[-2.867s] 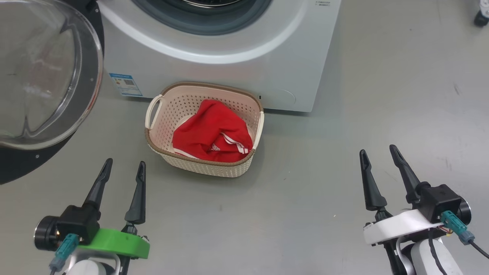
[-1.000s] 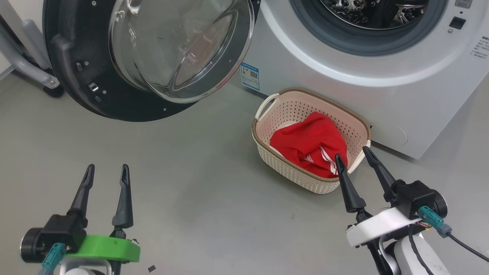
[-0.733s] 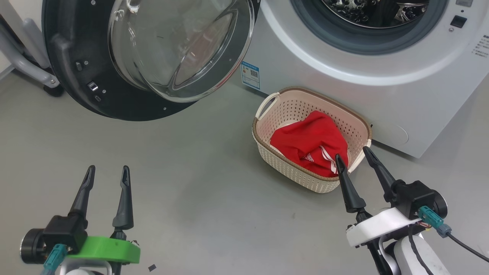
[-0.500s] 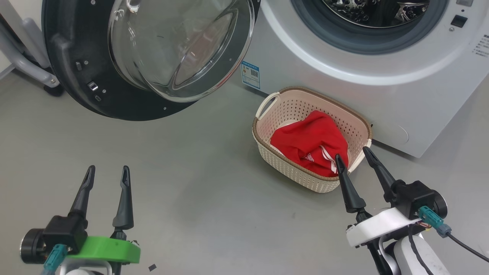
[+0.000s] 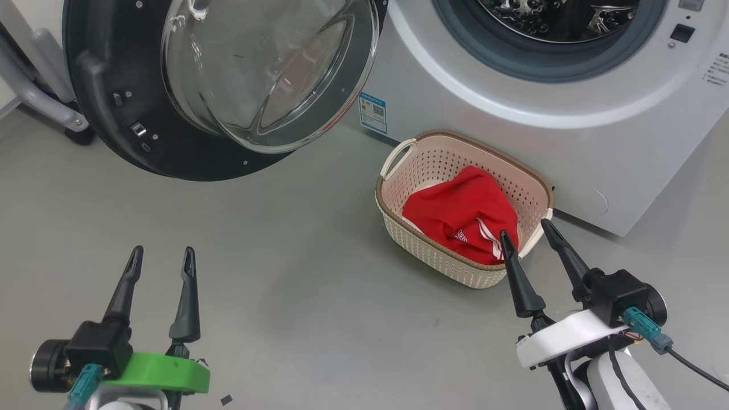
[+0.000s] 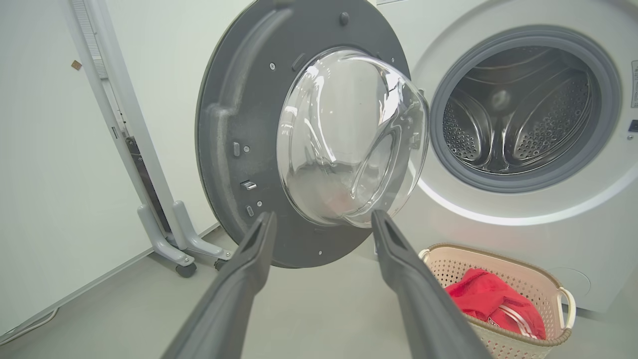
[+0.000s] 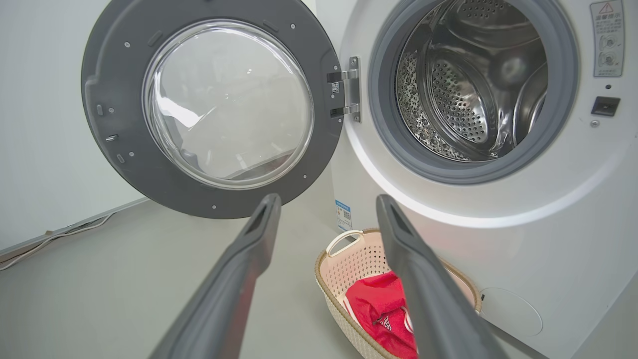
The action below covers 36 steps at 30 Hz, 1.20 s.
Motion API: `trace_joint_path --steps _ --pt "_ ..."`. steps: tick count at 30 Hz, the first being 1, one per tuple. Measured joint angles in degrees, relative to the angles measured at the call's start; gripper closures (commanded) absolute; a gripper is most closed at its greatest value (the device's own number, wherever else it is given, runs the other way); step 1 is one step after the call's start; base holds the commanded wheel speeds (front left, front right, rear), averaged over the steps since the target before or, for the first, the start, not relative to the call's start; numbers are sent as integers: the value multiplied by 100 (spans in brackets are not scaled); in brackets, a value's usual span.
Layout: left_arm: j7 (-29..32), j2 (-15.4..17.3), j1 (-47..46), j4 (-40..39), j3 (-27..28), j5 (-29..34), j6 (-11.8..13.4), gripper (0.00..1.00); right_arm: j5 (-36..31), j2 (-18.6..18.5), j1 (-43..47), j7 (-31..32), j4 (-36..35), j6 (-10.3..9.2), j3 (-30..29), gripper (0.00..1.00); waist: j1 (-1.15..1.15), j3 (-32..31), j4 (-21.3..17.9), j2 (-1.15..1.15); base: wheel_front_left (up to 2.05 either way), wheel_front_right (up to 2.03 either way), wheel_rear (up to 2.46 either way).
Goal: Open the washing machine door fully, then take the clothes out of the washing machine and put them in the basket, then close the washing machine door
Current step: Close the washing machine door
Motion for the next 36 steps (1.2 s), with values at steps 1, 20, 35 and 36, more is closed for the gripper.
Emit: trace_joint_path --steps 1,20,35,36 --pt "0 0 0 -2 1 -2 0 0 0 0 0 0 0 0 0 0 0 -1 0 0 0 0 0" --pt "0 -2 3 -169 44 -99 0 100 -75 -36 3 0 -63 0 48 0 0 268 8 0 0 0 0" --pt "-30 737 -875 -899 1547 -450 -5 100 -425 -409 -169 213 -476 0 265 0 0 905 -164 0 0 0 0" --pt "-30 809 -961 -944 1646 -492 -9 100 -433 -425 -197 234 -504 0 266 0 0 955 -183 0 0 0 0"
